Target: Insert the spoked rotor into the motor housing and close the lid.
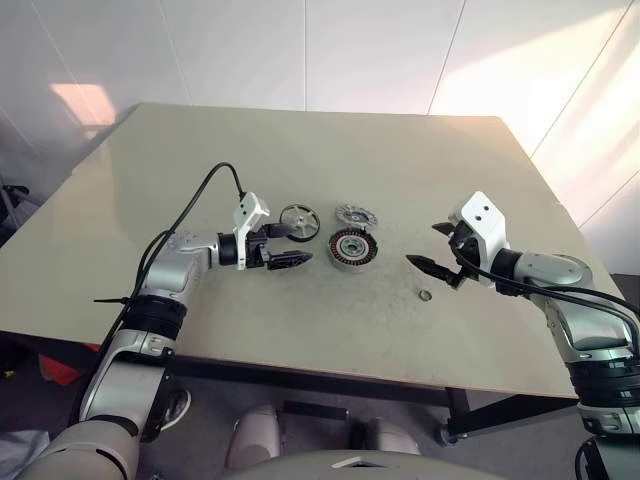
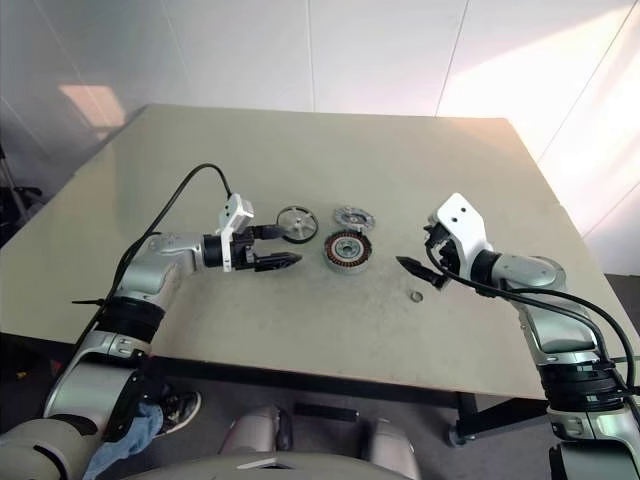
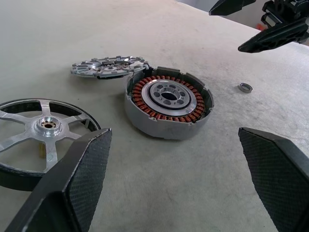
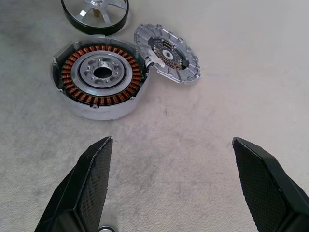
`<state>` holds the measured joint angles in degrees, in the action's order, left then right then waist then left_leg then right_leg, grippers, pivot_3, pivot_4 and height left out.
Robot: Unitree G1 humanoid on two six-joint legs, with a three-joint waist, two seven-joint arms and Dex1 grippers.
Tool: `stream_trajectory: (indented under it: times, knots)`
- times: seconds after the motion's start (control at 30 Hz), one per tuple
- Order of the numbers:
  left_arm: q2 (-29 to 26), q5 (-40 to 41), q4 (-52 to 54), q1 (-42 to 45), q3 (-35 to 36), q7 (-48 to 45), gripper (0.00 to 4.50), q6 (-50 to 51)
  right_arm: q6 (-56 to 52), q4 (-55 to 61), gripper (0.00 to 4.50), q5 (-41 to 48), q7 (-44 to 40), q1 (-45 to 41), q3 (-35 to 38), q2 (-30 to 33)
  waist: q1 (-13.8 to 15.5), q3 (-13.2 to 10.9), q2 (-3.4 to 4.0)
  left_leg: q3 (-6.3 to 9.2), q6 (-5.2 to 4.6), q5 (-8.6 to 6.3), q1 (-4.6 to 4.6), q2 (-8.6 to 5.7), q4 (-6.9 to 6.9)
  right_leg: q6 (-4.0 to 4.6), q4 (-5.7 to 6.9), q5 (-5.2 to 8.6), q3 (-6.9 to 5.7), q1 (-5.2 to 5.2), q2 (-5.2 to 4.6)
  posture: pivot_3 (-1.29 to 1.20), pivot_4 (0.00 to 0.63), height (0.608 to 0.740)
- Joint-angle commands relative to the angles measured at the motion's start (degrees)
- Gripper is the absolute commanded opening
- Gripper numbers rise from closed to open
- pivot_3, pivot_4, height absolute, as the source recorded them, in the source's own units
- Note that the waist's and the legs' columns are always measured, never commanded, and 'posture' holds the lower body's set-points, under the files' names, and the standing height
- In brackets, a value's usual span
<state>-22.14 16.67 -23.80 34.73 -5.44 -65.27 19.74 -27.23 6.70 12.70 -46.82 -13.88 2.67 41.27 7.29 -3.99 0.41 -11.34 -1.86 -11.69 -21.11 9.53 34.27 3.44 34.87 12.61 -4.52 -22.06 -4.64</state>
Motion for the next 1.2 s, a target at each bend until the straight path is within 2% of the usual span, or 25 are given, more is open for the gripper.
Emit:
stream_trajectory:
  times: [0.03,0.43,0.73,1.0,1.1,1.2]
  knots:
    - [-0.05,-0.01,1.06,1.47,0.15,-0.11,4.45,-1.09,1.09,1.48,4.45,0.18,0.39,-0.48,0.67,0.08,0.0,0.0,0.0,0.0,0.0,0.0,0.0,0.0,0.0,0.0,0.0,0.0,0.0,0.0,0.0,0.0,0.0,0.74]
    - [0.14,0.02,1.37,1.33,0.14,0.1,4.45,-0.89,0.7,1.39,4.45,0.28,0.53,0.01,0.85,0.26,0.01,0.0,0.0,0.0,0.0,0.0,0.0,0.0,0.0,0.0,0.0,0.0,0.0,0.0,0.0,0.0,0.0,0.74]
    - [0.53,-0.17,1.29,1.02,0.1,0.51,4.45,-1.25,-0.48,3.23,4.45,2.52,-0.86,9.68,2.91,0.85,0.36,0.0,0.0,0.0,-0.03,-0.02,-0.02,0.0,0.01,0.0,-0.03,0.0,-0.01,0.02,-0.01,0.0,0.0,0.74]
    - [0.39,-0.48,0.67,1.29,0.05,0.47,4.45,-1.93,-0.29,0.53,4.45,2.03,-0.27,13.15,2.72,-0.07,0.17,0.02,0.02,0.0,0.0,0.0,0.07,0.0,0.02,-0.06,-0.02,0.03,0.0,0.06,0.0,0.0,0.0,0.74]
    - [0.32,-0.63,0.41,1.44,0.08,0.58,4.45,-2.27,0.36,-1.59,3.9,0.78,0.11,13.21,1.55,-0.21,0.19,0.03,0.03,0.01,-0.01,-0.01,0.06,0.0,0.02,-0.03,-0.03,0.01,-0.01,0.07,0.0,0.0,0.0,0.74]
    - [0.16,-0.67,0.47,1.37,0.23,0.73,4.45,-2.37,0.81,-1.87,2.85,0.67,0.11,13.08,1.32,-0.2,0.19,0.05,0.03,0.01,-0.02,-0.01,0.06,-0.01,0.02,-0.02,-0.03,0.01,-0.01,0.08,0.0,0.0,0.0,0.74]
